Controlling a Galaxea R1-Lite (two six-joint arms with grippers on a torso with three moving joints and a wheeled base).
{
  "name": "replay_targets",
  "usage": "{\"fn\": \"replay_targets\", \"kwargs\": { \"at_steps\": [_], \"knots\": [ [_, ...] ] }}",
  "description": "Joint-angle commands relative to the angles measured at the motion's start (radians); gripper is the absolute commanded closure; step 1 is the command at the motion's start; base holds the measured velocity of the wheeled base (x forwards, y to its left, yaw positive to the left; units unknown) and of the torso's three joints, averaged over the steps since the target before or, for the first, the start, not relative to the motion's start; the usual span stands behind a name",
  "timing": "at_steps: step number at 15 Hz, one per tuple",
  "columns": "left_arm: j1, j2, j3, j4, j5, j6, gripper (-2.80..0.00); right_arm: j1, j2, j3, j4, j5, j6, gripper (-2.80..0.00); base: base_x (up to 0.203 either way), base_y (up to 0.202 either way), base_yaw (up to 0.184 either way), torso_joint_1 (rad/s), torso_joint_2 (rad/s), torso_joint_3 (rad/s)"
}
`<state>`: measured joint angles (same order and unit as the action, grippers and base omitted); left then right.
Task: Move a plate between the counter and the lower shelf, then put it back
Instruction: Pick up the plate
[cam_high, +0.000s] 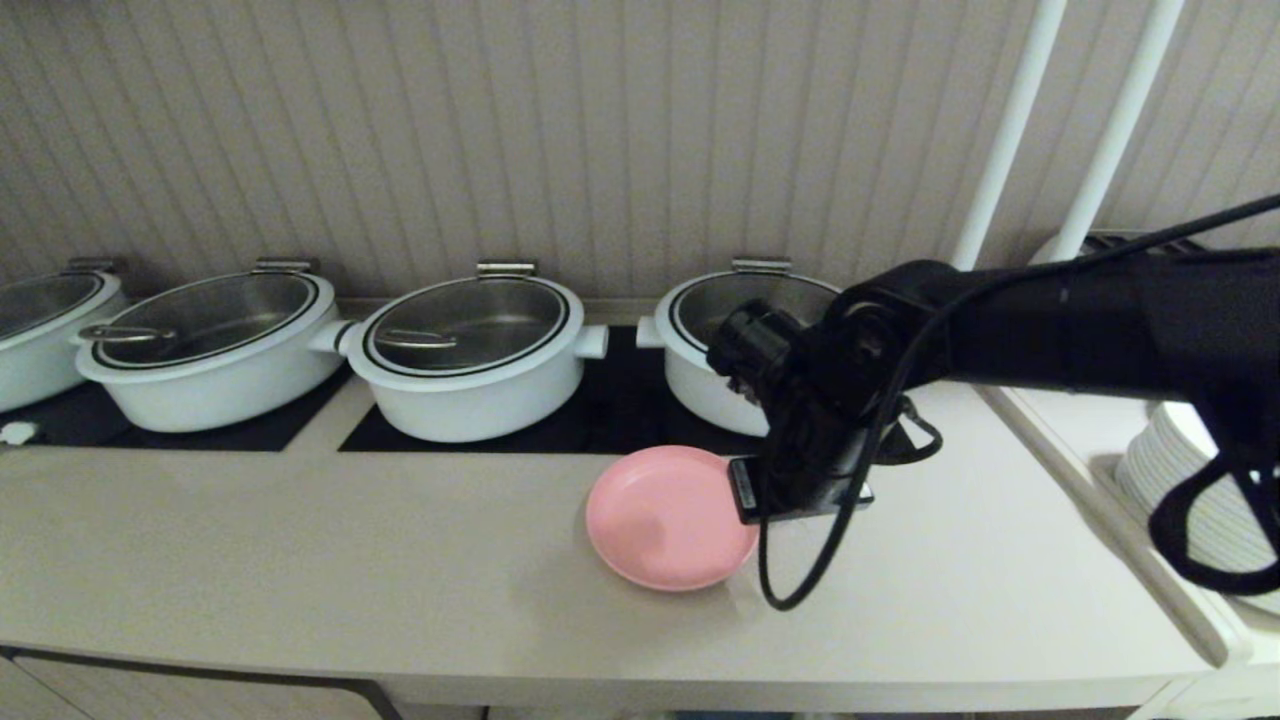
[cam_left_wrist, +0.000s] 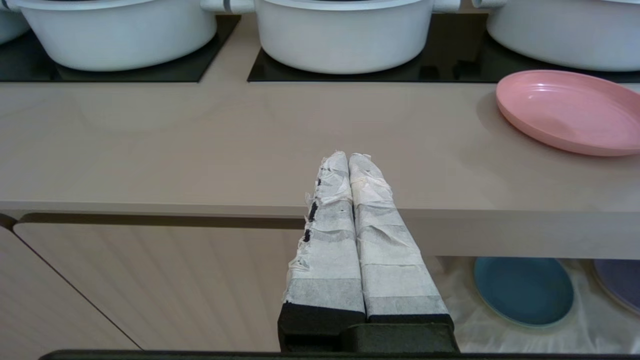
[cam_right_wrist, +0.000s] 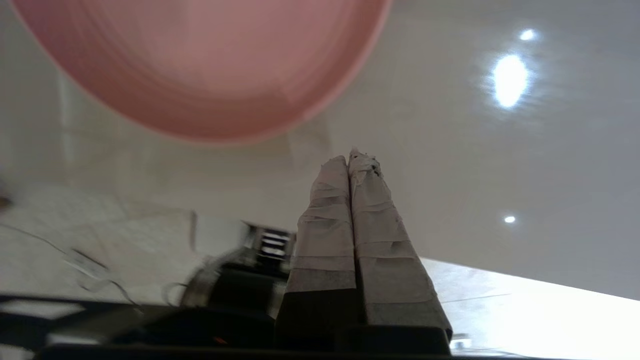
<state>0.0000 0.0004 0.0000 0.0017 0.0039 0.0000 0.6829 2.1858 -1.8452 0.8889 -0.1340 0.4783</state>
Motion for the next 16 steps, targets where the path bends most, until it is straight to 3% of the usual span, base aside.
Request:
{"fn": "replay_targets", "kwargs": {
  "at_steps": [1,9,10,11,16],
  "knots": [
    [0.000,0.000,0.000,0.000,0.001,0.000,0.00,0.017,0.050,-0.031,0.008,-0.001,0.037,0.00,0.000,0.000,0.000,0.000,0.00,0.000],
    [0.000,0.000,0.000,0.000,0.001,0.000,0.00,0.014,0.083,-0.037,0.015,-0.016,0.080,0.00,0.000,0.000,0.000,0.000,0.00,0.000],
    [0.000,0.000,0.000,0.000,0.001,0.000,0.00,0.010,0.085,-0.037,0.013,-0.018,0.083,-2.03,0.000,0.000,0.000,0.000,0.00,0.000],
    [0.000,0.000,0.000,0.000,0.001,0.000,0.00,0.004,0.086,-0.040,0.013,-0.019,0.087,-2.80,0.000,0.000,0.000,0.000,0.00,0.000],
    [0.000,0.000,0.000,0.000,0.001,0.000,0.00,-0.018,0.099,-0.053,0.009,-0.021,0.088,-2.80,0.000,0.000,0.000,0.000,0.00,0.000]
  ]
}}
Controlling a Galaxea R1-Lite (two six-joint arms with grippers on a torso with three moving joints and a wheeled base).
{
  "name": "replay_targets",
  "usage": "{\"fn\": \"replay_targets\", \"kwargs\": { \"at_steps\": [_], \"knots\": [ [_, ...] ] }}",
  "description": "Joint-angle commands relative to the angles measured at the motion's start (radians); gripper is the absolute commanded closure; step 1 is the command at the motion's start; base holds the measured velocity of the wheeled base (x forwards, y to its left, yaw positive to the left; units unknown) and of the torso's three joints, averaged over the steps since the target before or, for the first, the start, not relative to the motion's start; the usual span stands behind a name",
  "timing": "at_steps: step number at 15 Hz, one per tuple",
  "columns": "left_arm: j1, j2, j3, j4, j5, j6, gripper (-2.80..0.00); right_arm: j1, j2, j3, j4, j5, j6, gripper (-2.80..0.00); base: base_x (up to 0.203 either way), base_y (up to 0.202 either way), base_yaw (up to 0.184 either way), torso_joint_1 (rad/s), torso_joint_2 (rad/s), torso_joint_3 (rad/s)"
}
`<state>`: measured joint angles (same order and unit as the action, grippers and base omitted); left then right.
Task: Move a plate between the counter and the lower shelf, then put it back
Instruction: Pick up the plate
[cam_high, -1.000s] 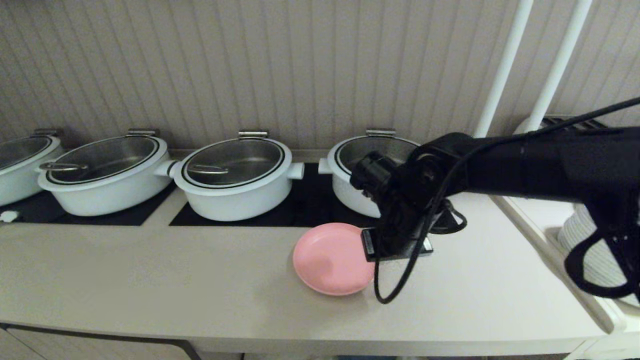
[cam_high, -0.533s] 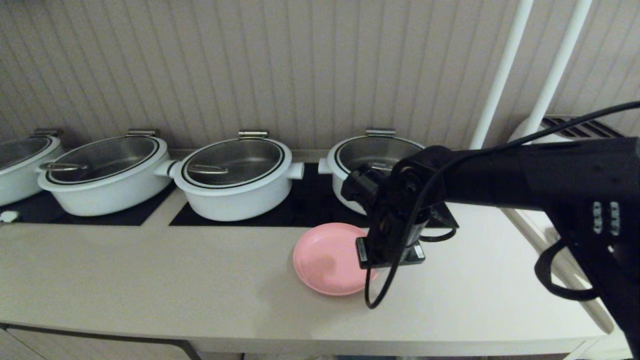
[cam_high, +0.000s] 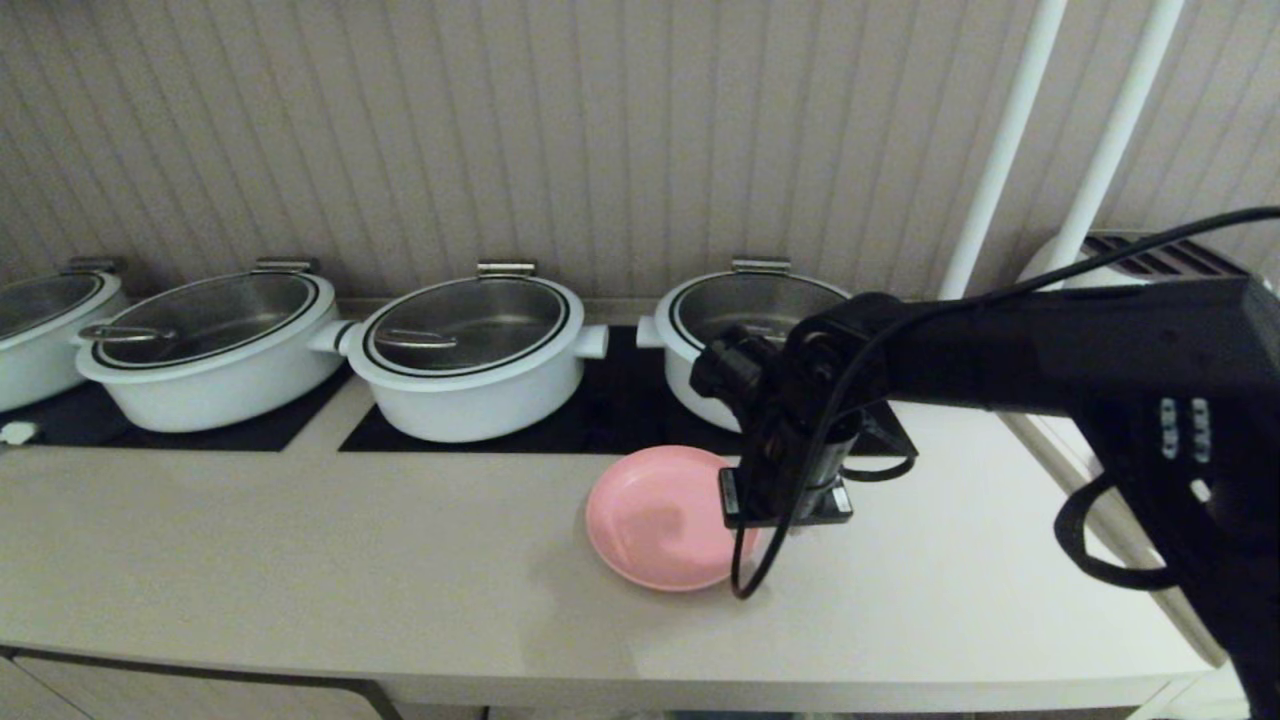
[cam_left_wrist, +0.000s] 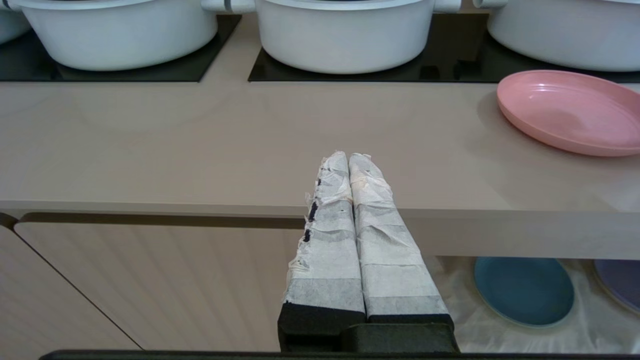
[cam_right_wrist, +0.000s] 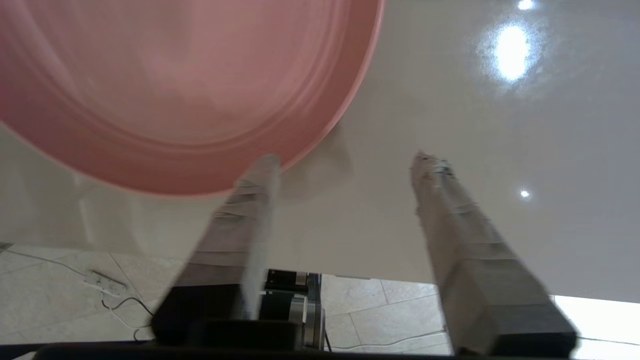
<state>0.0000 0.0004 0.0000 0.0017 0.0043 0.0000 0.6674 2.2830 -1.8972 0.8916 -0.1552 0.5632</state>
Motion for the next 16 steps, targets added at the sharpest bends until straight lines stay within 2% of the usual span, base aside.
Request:
{"fn": "replay_targets", "kwargs": {
  "at_steps": [1,8,16],
  "knots": [
    [0.000,0.000,0.000,0.000,0.000,0.000,0.00,-0.007,0.005,-0.005,0.004,-0.001,0.003,-2.80,0.000,0.000,0.000,0.000,0.00,0.000],
    [0.000,0.000,0.000,0.000,0.000,0.000,0.00,-0.033,0.071,-0.051,-0.010,0.002,0.005,-2.80,0.000,0.000,0.000,0.000,0.00,0.000],
    [0.000,0.000,0.000,0.000,0.000,0.000,0.00,-0.066,0.132,-0.051,-0.156,0.000,0.001,-2.80,0.000,0.000,0.000,0.000,0.00,0.000]
  ]
}}
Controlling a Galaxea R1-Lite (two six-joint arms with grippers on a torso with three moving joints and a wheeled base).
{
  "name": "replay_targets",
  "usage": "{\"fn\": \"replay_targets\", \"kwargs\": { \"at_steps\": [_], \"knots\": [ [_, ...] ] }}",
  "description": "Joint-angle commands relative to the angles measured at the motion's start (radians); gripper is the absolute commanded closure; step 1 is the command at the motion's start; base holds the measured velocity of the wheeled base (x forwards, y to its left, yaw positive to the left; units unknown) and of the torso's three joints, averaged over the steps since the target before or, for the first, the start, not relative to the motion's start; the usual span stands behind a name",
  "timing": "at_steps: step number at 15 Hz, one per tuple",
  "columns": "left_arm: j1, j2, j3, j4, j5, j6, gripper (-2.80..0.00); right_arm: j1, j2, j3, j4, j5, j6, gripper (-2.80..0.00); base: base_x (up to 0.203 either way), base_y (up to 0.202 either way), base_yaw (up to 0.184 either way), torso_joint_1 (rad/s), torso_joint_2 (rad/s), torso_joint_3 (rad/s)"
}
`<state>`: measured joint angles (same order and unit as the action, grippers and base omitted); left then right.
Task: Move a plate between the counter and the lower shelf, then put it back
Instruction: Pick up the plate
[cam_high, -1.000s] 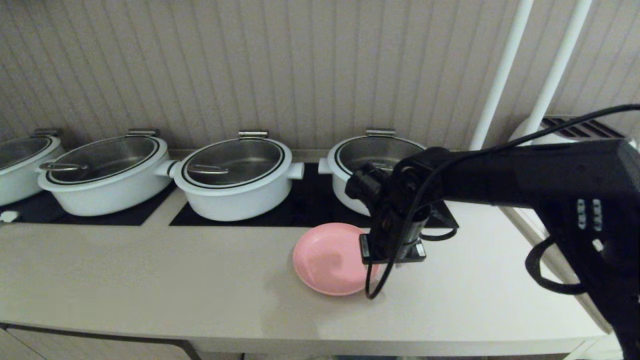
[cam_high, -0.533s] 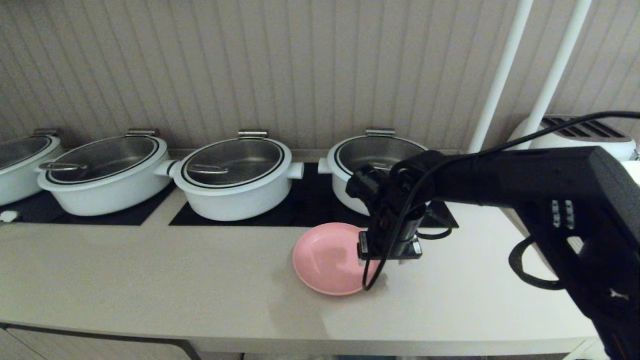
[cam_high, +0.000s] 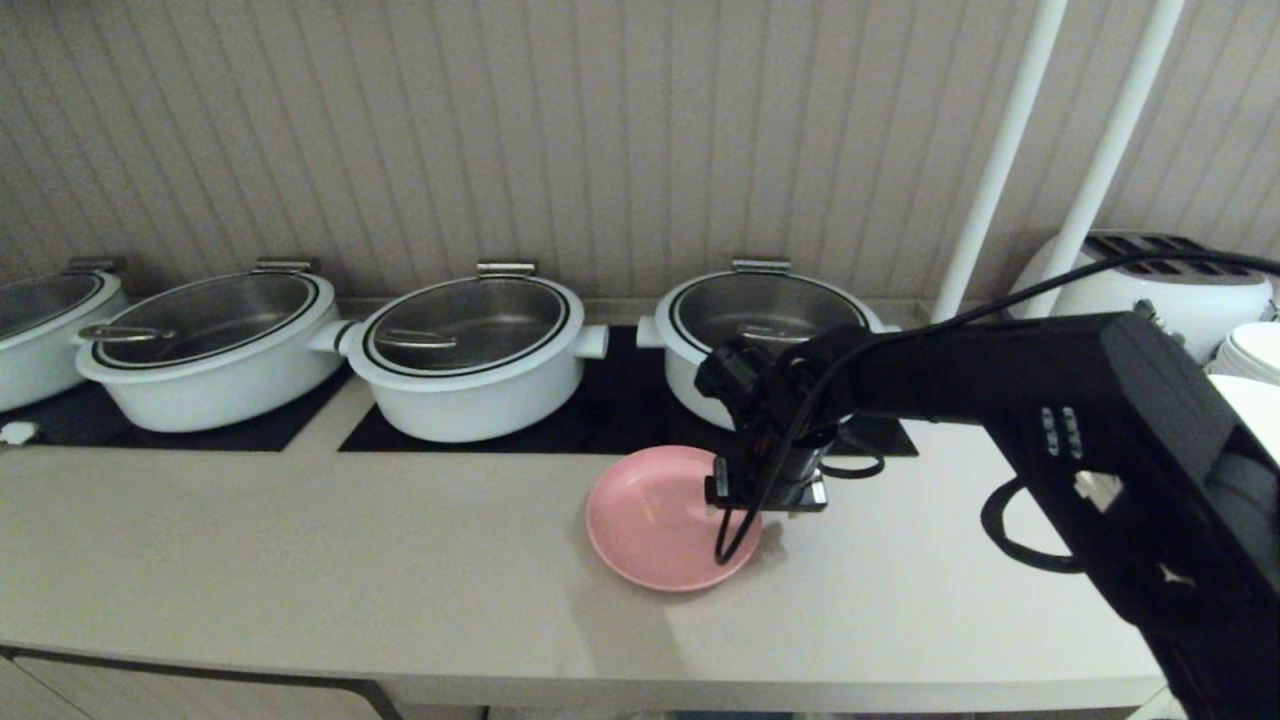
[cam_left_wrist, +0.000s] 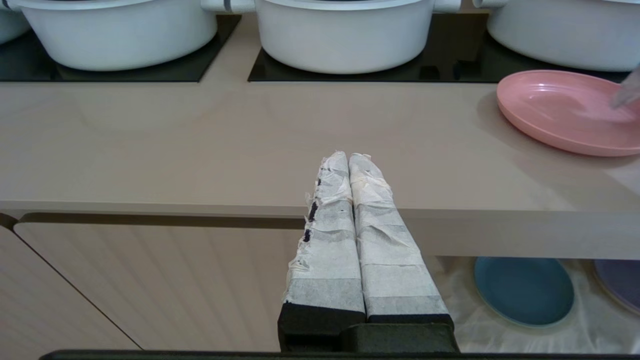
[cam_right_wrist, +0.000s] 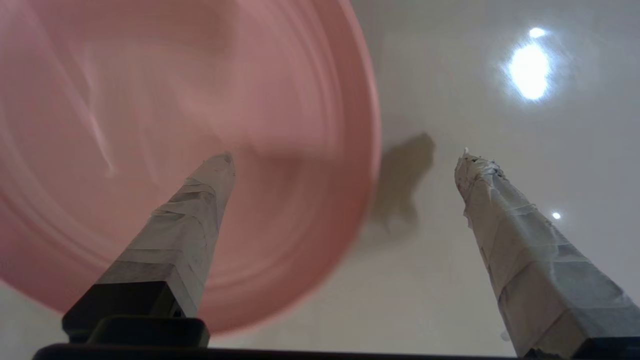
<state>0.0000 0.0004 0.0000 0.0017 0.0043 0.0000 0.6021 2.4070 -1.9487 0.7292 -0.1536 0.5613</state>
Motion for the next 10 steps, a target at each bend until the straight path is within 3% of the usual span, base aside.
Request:
{"fn": "replay_targets", "kwargs": {
  "at_steps": [1,10],
  "knots": [
    [0.000,0.000,0.000,0.000,0.000,0.000,0.00,0.001,0.009,0.001,-0.014,0.000,0.002,-2.80,0.000,0.000,0.000,0.000,0.00,0.000],
    [0.000,0.000,0.000,0.000,0.000,0.000,0.00,-0.002,0.029,0.001,-0.017,-0.001,0.002,-2.80,0.000,0.000,0.000,0.000,0.00,0.000]
  ]
}}
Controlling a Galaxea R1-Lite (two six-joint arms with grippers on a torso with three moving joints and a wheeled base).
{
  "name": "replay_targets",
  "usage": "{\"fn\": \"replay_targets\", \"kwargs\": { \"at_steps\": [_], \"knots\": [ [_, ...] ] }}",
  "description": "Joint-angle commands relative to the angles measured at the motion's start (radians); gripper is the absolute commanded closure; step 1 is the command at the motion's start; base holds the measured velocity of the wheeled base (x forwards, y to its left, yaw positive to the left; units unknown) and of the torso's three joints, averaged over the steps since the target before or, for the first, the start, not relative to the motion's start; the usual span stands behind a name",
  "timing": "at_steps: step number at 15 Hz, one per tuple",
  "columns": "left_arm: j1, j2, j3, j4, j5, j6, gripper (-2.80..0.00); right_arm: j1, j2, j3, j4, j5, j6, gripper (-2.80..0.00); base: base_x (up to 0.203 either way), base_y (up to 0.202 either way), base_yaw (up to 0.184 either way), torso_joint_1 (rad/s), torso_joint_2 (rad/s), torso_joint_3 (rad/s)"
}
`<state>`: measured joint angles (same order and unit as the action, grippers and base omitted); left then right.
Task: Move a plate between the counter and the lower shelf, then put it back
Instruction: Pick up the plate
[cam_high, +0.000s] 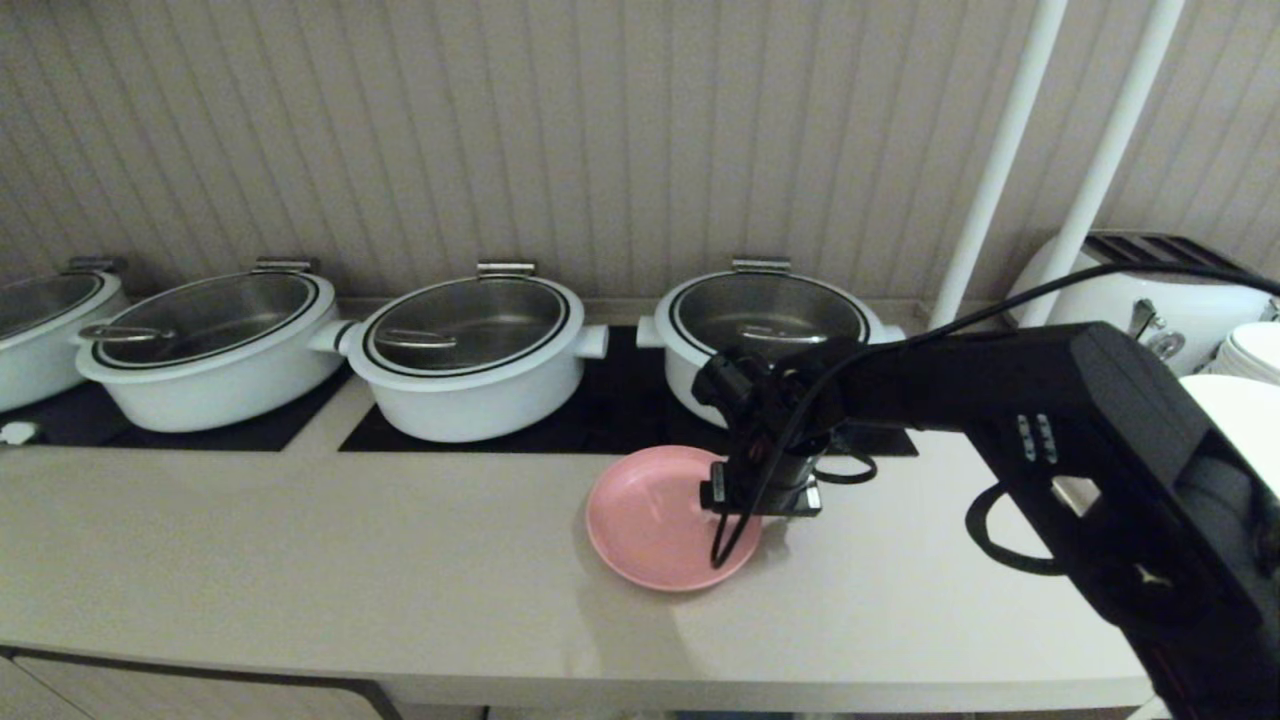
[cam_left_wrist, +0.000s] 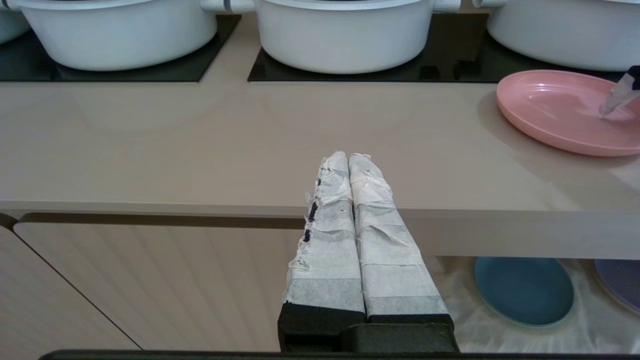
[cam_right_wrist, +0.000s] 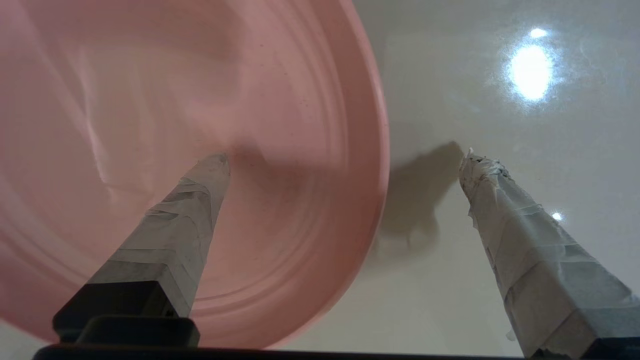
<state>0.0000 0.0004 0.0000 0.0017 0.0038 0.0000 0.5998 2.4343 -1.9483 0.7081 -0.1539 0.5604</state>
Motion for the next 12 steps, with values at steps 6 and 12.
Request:
{"fn": "replay_targets", "kwargs": {
  "at_steps": [6,12],
  "knots": [
    [0.000,0.000,0.000,0.000,0.001,0.000,0.00,-0.003,0.010,0.000,0.001,-0.001,0.003,-2.80,0.000,0.000,0.000,0.000,0.00,0.000],
    [0.000,0.000,0.000,0.000,0.001,0.000,0.00,-0.007,0.019,0.000,-0.002,-0.001,0.005,-2.80,0.000,0.000,0.000,0.000,0.00,0.000]
  ]
}}
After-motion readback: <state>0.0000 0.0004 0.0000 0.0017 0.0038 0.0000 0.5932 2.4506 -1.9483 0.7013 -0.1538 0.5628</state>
